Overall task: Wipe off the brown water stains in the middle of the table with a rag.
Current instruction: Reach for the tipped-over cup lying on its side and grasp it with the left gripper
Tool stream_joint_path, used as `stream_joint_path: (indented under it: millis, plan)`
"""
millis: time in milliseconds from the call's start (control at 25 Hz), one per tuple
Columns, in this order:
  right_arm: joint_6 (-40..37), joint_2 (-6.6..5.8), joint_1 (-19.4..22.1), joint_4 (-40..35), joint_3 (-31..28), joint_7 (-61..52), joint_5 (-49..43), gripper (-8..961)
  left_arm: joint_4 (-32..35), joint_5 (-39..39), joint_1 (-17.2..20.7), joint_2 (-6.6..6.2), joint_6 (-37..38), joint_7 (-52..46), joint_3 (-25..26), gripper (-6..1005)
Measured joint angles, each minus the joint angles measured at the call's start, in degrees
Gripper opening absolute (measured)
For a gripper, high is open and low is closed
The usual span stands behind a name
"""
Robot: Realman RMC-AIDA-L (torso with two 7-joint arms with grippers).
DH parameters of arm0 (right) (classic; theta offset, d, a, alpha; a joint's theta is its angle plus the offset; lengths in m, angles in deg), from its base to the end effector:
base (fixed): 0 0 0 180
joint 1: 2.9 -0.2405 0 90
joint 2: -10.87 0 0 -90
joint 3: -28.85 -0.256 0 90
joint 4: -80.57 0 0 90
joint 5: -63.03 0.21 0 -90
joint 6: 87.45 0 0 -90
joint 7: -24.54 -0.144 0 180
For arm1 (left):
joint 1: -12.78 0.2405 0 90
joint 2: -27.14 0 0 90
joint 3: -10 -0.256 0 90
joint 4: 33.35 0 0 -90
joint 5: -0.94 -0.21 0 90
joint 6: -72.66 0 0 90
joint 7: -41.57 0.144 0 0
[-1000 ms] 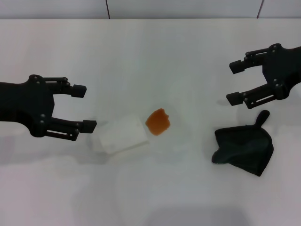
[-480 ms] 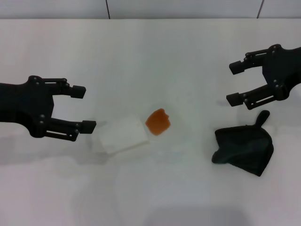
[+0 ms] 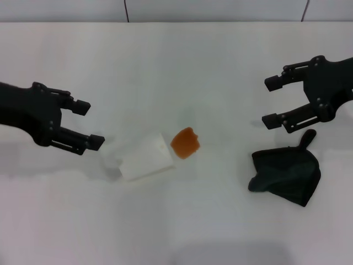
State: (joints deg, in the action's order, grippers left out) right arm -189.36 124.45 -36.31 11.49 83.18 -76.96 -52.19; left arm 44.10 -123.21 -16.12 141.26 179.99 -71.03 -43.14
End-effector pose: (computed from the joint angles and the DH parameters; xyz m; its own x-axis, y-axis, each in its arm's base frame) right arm 0.1754 0.3477 0.0735 0.9615 -0.1628 -0.2214 -0.1921 -0.9742 -0.1183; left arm -0.2030 0.3238 0.0873 0.9230 0.3767 0.0782 0.3843 -0.9126 -0.1394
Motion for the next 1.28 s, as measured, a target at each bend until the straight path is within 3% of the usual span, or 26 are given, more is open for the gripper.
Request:
stream_joint_path:
  millis: [240, 440, 520, 720, 1280]
  plan:
    - [-0.1, 0.24, -0.5, 0.0, 0.6, 0.7, 0.0, 841, -0.7, -9.2, -7.0, 0.42, 1.1, -4.8, -2.2, 867]
    - [0.0, 0.24, -0.7, 0.0, 1.9, 0.9, -0.1, 839, -2.9, -15.4, -10.9, 2.70, 0.6, -5.8, -4.2, 863]
    - [0.1, 0.37, -0.8, 0.0, 2.3, 1.0, -0.1, 839, -3.4, -18.0, -11.5, 3.84, -0.3, -5.8, -5.0, 862]
    - [0.2, 0.81, -0.7, 0.0, 2.8, 1.1, -0.1, 838, -5.4, -20.8, -11.4, 5.20, -4.4, -6.1, -9.8, 859]
    - [0.2, 1.40, -0.7, 0.0, 3.6, 1.2, -0.1, 834, -10.3, -19.5, -11.2, 5.38, -12.4, -6.3, -17.0, 850]
